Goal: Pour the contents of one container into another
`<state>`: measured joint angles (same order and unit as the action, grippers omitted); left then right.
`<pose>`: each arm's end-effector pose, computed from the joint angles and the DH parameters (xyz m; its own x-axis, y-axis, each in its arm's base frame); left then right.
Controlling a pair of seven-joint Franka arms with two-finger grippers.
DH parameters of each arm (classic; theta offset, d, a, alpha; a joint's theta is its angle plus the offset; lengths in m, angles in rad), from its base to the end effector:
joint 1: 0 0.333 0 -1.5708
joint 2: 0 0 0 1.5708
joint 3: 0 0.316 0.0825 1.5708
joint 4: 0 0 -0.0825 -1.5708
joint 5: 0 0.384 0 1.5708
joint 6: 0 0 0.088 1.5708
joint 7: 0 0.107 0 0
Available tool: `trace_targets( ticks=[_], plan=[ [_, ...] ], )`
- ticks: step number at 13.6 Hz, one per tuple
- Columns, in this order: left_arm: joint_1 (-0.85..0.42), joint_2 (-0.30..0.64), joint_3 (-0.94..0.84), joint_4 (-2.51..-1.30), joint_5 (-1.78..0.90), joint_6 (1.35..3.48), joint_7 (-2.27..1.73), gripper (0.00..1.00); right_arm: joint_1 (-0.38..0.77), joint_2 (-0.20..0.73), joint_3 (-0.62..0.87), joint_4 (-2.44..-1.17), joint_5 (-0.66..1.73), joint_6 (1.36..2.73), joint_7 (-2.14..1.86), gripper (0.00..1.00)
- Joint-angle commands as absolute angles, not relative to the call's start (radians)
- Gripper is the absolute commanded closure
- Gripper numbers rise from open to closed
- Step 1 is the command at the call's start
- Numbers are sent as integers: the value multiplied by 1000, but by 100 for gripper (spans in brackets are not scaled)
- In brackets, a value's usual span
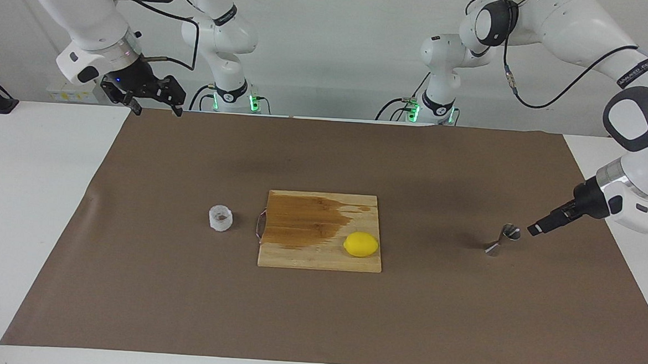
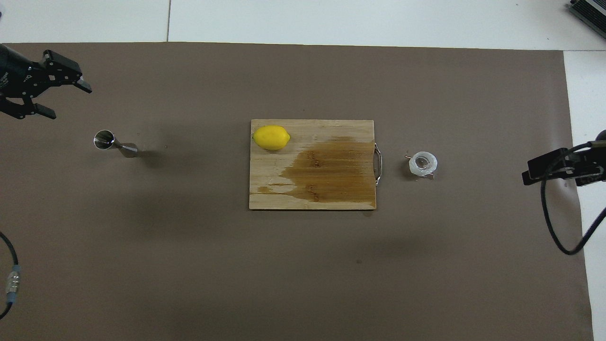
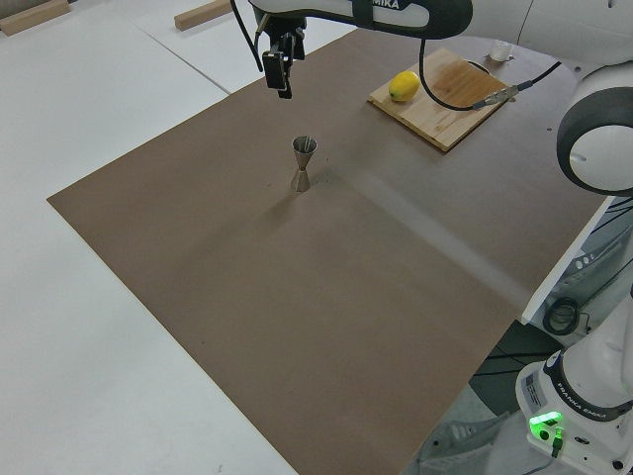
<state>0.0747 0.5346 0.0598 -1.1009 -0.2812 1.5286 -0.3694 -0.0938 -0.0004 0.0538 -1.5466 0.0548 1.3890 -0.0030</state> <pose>0.6957 0.0519 0.5085 0.8707 0.4550 -0.1869 0.4867 -0.8520 0.1931 0.5342 -0.0147 0.6217 0.9874 -0.0266 -0.1561 -0.0356 -0.9978 -0.0552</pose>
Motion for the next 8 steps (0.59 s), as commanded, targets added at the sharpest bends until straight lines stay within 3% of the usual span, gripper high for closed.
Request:
trace_targets(
  ticks=[1, 8],
  plan=[
    [109, 612, 60, -1032, -311, 1488, -406, 0, -100, 9, 58, -1528, 72, 1373, 21, 0],
    [144, 661, 57, -1081, -393, 1641, -778, 0, -100, 8, 57, -1528, 72, 1373, 21, 0]
  ],
)
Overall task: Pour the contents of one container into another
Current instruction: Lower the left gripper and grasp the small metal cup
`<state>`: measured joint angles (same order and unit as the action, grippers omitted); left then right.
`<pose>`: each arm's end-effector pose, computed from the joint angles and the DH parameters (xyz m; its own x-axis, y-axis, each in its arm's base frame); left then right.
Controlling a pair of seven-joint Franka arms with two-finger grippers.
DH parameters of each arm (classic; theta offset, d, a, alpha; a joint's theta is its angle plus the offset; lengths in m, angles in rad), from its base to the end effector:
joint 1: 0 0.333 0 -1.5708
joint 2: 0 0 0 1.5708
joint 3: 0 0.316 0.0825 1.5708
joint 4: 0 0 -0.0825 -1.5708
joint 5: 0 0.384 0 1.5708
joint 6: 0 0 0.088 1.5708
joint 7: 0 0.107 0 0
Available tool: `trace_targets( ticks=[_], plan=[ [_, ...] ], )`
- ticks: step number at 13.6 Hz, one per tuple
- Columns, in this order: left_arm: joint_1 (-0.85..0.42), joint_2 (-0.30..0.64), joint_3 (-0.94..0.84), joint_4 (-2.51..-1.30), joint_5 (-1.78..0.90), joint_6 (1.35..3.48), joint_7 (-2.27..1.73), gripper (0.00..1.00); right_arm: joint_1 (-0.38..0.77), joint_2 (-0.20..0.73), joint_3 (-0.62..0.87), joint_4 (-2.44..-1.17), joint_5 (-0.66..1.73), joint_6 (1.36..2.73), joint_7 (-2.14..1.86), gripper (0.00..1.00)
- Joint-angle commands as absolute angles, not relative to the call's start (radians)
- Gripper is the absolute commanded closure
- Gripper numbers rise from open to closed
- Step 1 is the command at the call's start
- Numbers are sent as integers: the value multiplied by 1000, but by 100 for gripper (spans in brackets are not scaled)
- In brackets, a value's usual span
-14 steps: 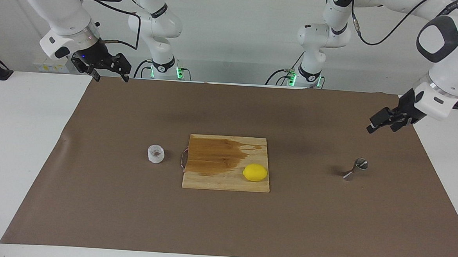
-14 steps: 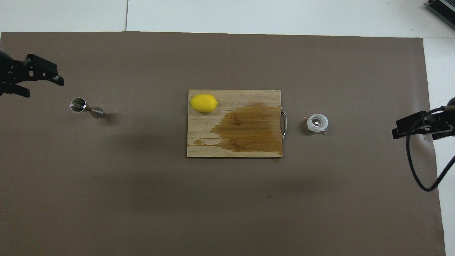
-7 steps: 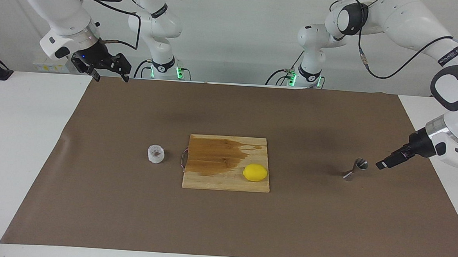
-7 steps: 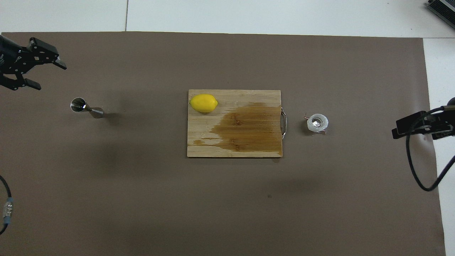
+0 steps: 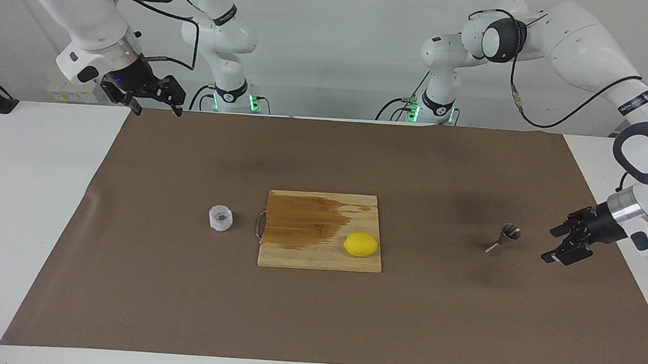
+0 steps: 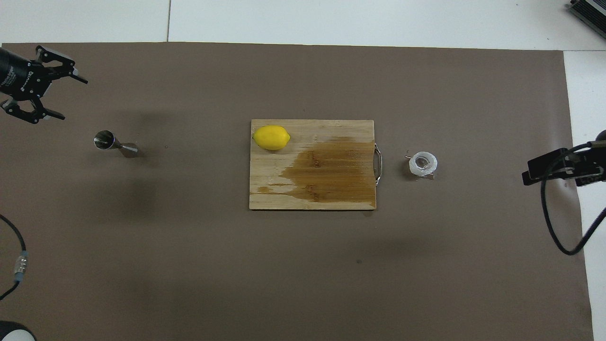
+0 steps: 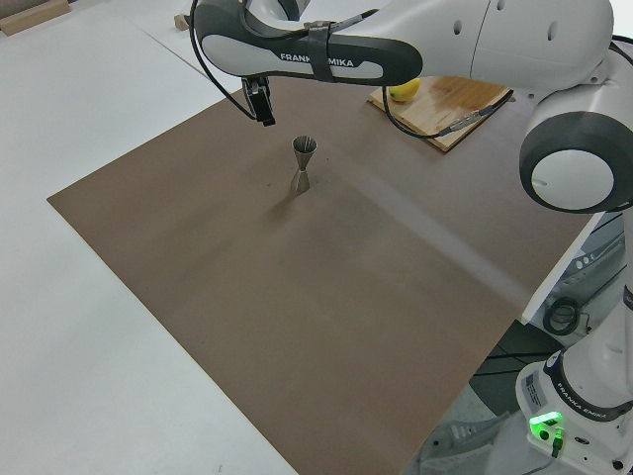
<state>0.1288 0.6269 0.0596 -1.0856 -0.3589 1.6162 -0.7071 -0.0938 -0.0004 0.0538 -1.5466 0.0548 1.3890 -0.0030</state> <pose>0.7180 0.0873 0.4587 0.6021 0.7482 -0.2787 0.7979 -0.5765 0.1760 0.5342 -0.0147 0.6217 0.9874 -0.0266 -0.1561 -0.0356 -0.9978 -0.0552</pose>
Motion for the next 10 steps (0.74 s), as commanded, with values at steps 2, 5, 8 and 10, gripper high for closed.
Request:
trace_targets(
  ticks=[2, 5, 8, 10],
  plan=[
    [144, 658, 61, -1149, -390, 1681, -796, 0, -100, 8, 57, -1528, 72, 1373, 21, 0],
    [135, 647, 74, -1196, -387, 1710, -859, 0, -100, 8, 57, -1528, 72, 1373, 21, 0],
    [187, 553, 75, -1410, -501, 1816, -859, 0, -100, 8, 58, -1528, 72, 1373, 21, 0],
    [215, 506, 74, -1523, -557, 1862, -857, 0, -100, 8, 57, -1528, 72, 1373, 21, 0]
  ],
)
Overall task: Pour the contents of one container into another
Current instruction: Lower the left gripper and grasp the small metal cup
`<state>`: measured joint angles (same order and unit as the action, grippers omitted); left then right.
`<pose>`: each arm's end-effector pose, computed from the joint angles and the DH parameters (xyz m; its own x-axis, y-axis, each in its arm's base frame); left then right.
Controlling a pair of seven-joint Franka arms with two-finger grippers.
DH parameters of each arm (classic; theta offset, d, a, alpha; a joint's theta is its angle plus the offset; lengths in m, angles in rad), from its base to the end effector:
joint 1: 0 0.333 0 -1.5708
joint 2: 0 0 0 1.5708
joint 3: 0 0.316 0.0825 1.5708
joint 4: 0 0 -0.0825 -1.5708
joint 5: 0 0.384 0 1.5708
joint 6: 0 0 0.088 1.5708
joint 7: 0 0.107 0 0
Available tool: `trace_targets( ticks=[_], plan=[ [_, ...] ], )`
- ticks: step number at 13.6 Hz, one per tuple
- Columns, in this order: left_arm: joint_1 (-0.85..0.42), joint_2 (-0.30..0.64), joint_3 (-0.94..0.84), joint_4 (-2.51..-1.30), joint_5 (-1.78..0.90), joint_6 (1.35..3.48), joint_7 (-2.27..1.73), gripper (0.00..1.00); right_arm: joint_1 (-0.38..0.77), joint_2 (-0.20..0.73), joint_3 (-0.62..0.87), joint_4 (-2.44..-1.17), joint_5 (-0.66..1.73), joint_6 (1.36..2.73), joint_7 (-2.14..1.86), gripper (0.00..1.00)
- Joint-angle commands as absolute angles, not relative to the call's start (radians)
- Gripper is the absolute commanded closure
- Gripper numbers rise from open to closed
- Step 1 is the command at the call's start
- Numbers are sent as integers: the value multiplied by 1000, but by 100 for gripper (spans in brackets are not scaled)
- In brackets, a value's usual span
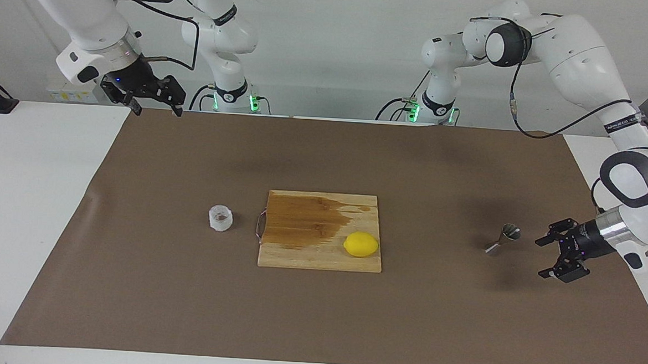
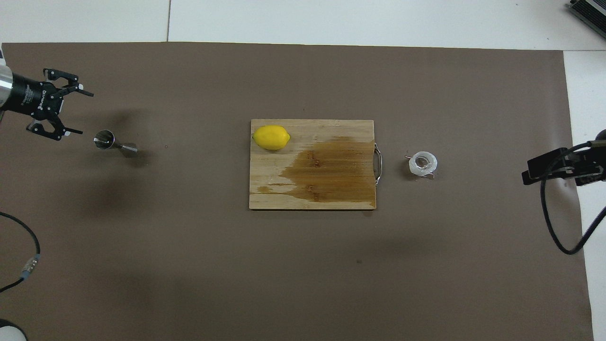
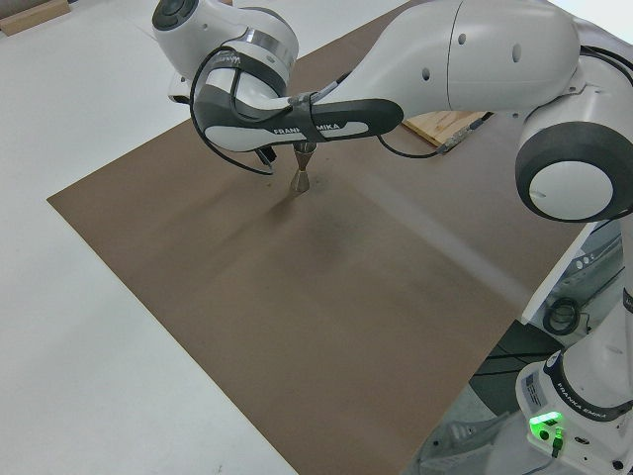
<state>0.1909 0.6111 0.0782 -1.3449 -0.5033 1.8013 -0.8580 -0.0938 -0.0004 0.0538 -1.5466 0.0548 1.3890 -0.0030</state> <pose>0.6977 0.1384 0.3662 0.2962 0.8569 -0.4220 0.9551 -0.2637 0.1350 0.5342 -0.0147 0.6217 0.9874 -0.0266 -0.1561 -0.0356 -0.9978 -0.0552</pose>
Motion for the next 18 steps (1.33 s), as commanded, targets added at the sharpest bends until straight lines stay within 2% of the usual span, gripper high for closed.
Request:
trace_targets(
  ticks=[1, 3, 8, 18],
  plan=[
    [219, 488, 74, -1572, -580, 1876, -854, 0, -100, 8, 58, -1528, 72, 1373, 21, 0],
    [244, 444, 74, -1691, -673, 1955, -848, 0, -100, 9, 58, -1528, 72, 1373, 21, 0],
    [236, 387, 74, -1853, -843, 2003, -848, 0, -100, 8, 57, -1528, 72, 1373, 21, 0],
    [212, 339, 71, -1997, -1100, 2046, -848, 0, -100, 8, 57, -1528, 72, 1373, 21, 0]
  ],
)
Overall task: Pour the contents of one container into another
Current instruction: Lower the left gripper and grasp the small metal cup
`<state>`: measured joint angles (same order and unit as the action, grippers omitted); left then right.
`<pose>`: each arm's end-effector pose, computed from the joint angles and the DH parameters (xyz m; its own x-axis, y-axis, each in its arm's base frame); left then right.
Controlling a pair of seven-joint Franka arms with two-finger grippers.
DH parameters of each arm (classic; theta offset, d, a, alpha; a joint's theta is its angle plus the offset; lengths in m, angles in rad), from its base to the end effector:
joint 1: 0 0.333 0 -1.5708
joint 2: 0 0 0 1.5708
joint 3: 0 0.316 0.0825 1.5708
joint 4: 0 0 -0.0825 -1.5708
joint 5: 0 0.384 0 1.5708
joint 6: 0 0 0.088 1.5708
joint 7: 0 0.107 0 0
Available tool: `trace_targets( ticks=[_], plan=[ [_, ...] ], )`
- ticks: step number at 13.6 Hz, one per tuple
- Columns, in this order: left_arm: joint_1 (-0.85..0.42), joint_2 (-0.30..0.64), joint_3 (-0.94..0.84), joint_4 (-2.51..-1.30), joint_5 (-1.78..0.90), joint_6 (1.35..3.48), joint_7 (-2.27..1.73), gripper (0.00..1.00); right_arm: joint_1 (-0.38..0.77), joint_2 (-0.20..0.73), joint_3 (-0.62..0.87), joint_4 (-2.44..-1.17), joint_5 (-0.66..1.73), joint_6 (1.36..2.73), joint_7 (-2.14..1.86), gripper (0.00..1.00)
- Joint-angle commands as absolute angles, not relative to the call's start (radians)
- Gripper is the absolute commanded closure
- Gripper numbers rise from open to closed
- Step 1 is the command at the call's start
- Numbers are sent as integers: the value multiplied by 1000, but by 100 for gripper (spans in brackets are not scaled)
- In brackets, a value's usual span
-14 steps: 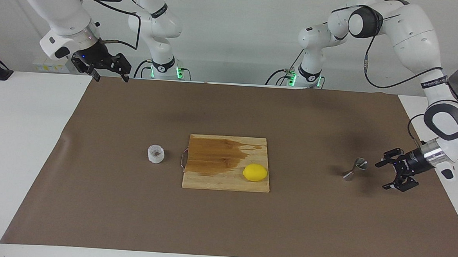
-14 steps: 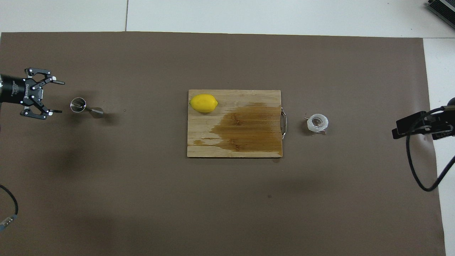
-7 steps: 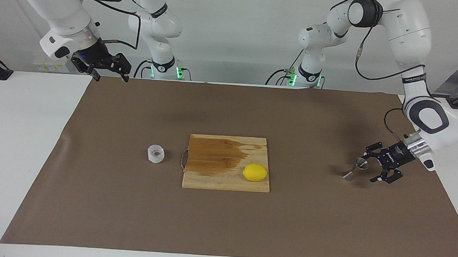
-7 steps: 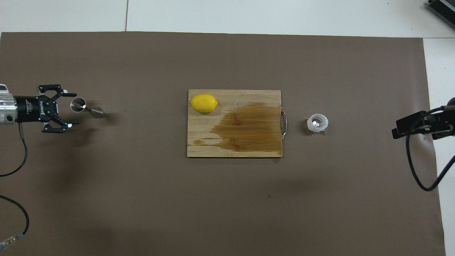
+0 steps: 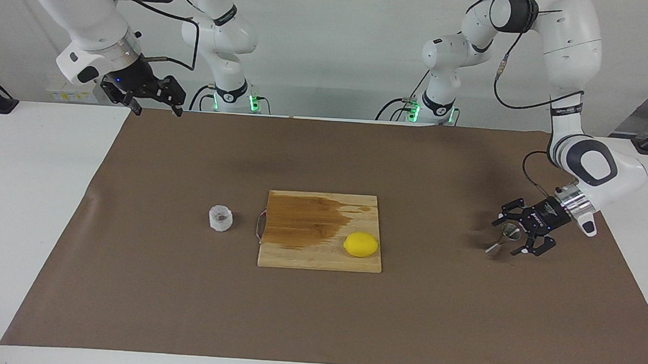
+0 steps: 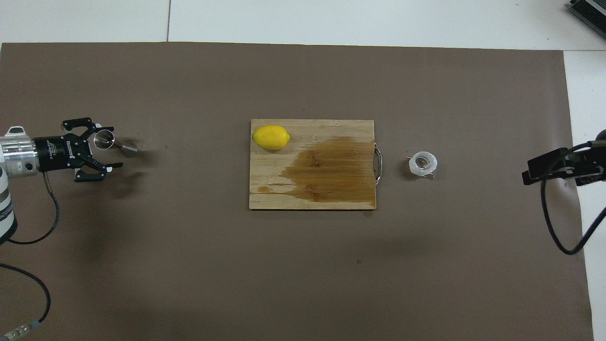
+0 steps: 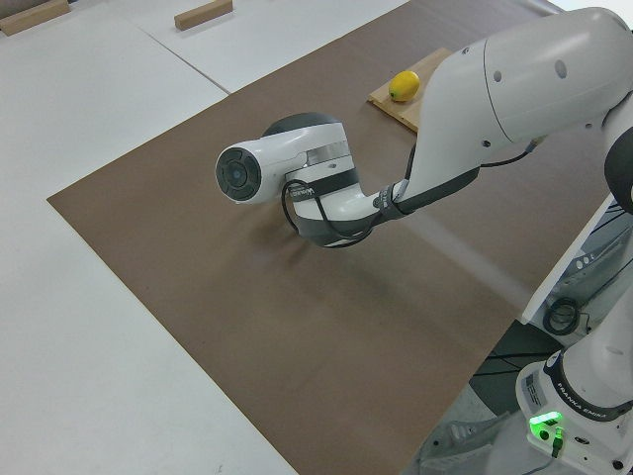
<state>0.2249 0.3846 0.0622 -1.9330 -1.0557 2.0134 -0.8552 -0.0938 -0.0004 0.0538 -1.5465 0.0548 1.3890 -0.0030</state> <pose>0.5952 0.1204 0.2874 -0.0967 0.6325 -0.7685 0.9691 0.2360 0.0723 0.5342 -0.0147 0.6217 0.9874 -0.0266 -0.1560 -0.0356 -0.9978 -0.0552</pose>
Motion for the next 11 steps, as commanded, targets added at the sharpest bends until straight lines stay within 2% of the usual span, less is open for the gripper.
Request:
trace_targets(
  ticks=[1, 4, 5, 7, 10, 11],
  plan=[
    [213, 337, 71, -2019, -1121, 2054, -847, 0, -100, 9, 57, -1528, 72, 1373, 21, 0],
    [213, 325, 72, -2051, -1160, 2068, -848, 6, -100, 9, 57, -1528, 72, 1373, 21, 0],
    [212, 324, 72, -2071, -1160, 2091, -848, 10, -100, 8, 58, -1528, 72, 1373, 21, 0],
    [221, 318, 71, -2080, -1161, 2097, -848, 28, -100, 8, 57, -1528, 72, 1373, 21, 0],
    [219, 318, 69, -2077, -1195, 2086, -848, 33, -100, 9, 57, -1528, 72, 1373, 21, 0],
    [218, 318, 69, -2077, -1204, 2086, -848, 39, -100, 8, 57, -1528, 72, 1373, 21, 0]
  ],
)
